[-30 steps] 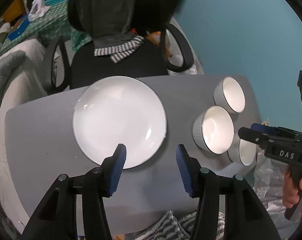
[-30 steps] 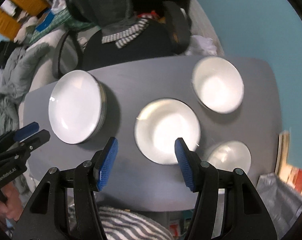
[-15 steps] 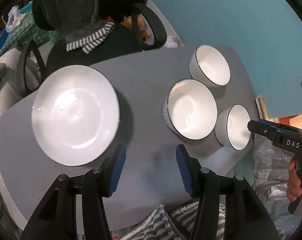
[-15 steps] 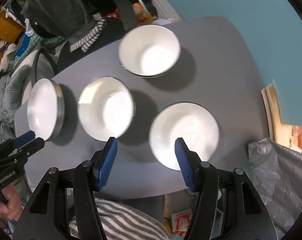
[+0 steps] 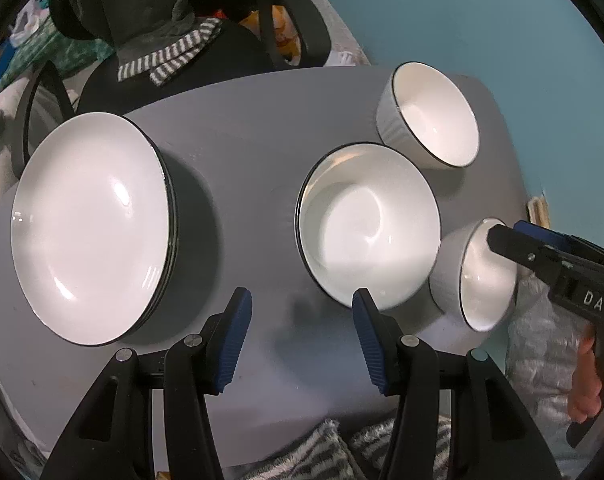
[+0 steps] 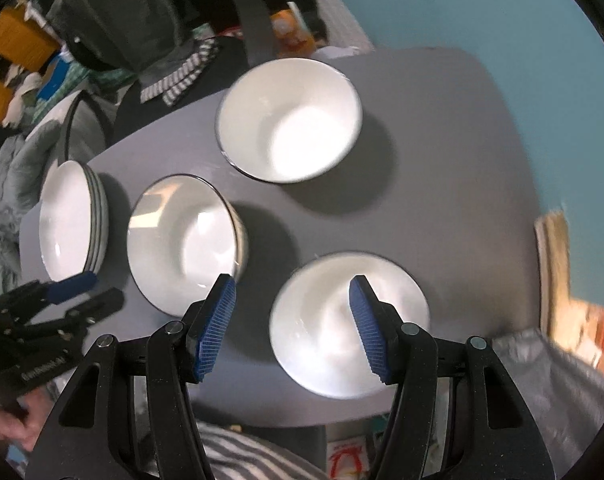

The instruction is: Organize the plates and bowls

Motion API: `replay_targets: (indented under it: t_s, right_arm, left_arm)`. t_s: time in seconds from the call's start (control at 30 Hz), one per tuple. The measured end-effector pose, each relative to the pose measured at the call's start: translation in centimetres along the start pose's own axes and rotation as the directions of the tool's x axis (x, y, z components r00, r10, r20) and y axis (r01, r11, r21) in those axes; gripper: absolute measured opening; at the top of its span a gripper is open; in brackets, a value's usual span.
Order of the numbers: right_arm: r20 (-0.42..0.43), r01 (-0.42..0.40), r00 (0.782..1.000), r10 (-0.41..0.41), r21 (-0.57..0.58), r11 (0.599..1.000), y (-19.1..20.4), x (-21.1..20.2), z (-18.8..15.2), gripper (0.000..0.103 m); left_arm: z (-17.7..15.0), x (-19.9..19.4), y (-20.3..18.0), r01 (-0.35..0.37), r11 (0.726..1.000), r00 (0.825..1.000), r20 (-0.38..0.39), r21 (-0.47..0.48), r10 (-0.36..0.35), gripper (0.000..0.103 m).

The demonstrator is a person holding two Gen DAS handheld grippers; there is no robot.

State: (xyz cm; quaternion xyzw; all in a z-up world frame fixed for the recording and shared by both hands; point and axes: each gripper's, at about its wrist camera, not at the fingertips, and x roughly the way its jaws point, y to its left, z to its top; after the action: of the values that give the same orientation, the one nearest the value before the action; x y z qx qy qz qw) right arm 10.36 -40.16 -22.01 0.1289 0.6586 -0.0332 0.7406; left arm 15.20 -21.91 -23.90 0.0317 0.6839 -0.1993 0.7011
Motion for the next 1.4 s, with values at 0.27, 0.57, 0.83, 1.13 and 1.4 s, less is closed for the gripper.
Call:
replay_targets:
  t_s: [0.27, 0.57, 0.83, 1.13, 1.4]
  right_arm:
    - [-0.064, -0.044, 0.997, 0.036, -0.135, 0.99, 2.0, 2.9, 1.6, 0.06]
    - [-0.092, -0.065, 0.995, 0.049, -0.181, 0.981, 3.2, 4.8, 2.7, 0.06]
    - [-0.126, -0.1, 0.989, 0.078, -0.172, 0.98, 3.6, 6.4, 2.7, 0.051]
    - [-0.16, -0.105, 0.984, 0.08, -0.151, 0.983, 3.6, 7.7, 2.4, 0.019]
    - [-0.176, -0.096, 0.981, 0.075, -0.109, 0.989, 3.0, 8.1, 2.1, 0.011]
  left_arm:
    - [1.3, 1.6, -0.1, -0.032, 0.998, 0.999, 0.002, -0.061, 0.032, 0.053]
    - [2.4, 3.0, -0.3, -0.051, 0.995, 0.998, -0.031, -0.08, 0.048, 0.053]
    - [2.8, 3.8, -0.4, -0.061, 0.994, 0.997, -0.051, -0.089, 0.057, 0.051]
    - [3.1, 4.6, -0.1, -0.048, 0.996, 0.995, -0.089, -0.078, 0.041, 0.025]
    - [3.4, 4.8, -0.7, -0.029, 0.997, 0.996, -0.091, -0.065, 0.023, 0.01]
